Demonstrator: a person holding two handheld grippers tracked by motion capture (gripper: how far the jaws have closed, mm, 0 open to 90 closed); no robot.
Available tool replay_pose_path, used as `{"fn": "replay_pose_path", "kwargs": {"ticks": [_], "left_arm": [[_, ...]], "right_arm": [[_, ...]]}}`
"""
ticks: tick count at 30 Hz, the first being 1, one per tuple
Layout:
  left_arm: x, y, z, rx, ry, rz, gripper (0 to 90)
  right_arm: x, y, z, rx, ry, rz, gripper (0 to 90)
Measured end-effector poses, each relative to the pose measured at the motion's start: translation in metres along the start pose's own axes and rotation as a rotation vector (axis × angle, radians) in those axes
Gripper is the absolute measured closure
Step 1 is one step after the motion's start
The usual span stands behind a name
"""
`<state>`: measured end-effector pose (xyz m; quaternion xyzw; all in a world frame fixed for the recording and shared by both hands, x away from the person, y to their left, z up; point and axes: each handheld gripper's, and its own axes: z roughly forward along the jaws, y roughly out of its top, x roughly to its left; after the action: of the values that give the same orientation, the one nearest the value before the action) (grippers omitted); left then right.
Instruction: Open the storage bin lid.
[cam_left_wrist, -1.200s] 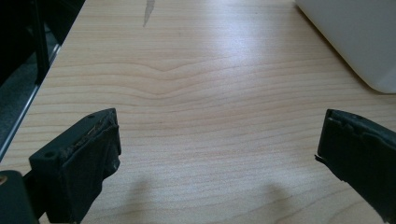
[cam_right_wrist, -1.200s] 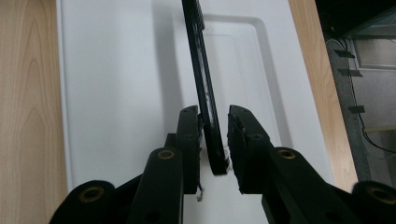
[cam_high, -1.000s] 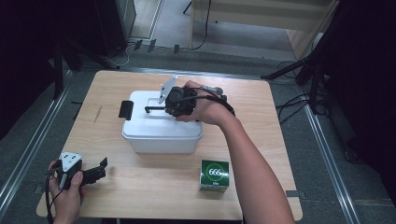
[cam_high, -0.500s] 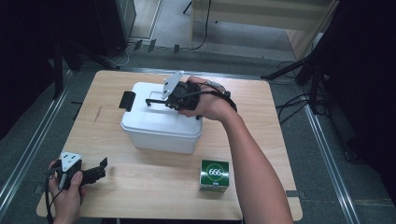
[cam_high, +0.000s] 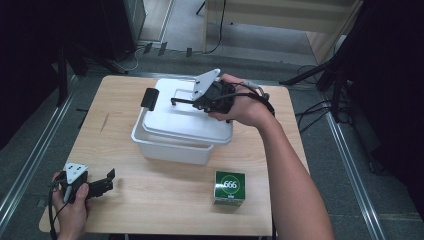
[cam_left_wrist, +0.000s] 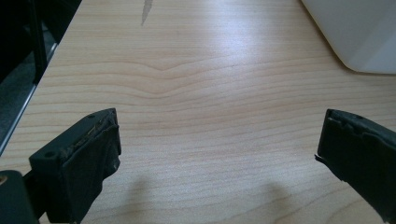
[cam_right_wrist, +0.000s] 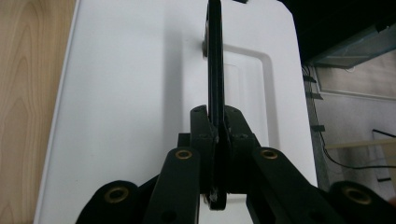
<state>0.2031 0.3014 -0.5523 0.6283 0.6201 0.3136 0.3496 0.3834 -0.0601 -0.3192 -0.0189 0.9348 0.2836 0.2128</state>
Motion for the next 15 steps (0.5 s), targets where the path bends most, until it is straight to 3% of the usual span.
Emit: {"fn": "replay_pose_path", "kwargs": {"ticks": [10,15], "left_arm": [[0.0,0.0,0.0,-0.001,0.009,0.001,0.2],[0.0,0.0,0.0,-0.004,0.011,0.0,0.3]], "right_arm": [[-0.002,-0.036,-0.027,0.019,-0.051,0.029,85.3],[-0.001,-0.055,-0.036,0.033,-0.064,0.066,85.4]]}}
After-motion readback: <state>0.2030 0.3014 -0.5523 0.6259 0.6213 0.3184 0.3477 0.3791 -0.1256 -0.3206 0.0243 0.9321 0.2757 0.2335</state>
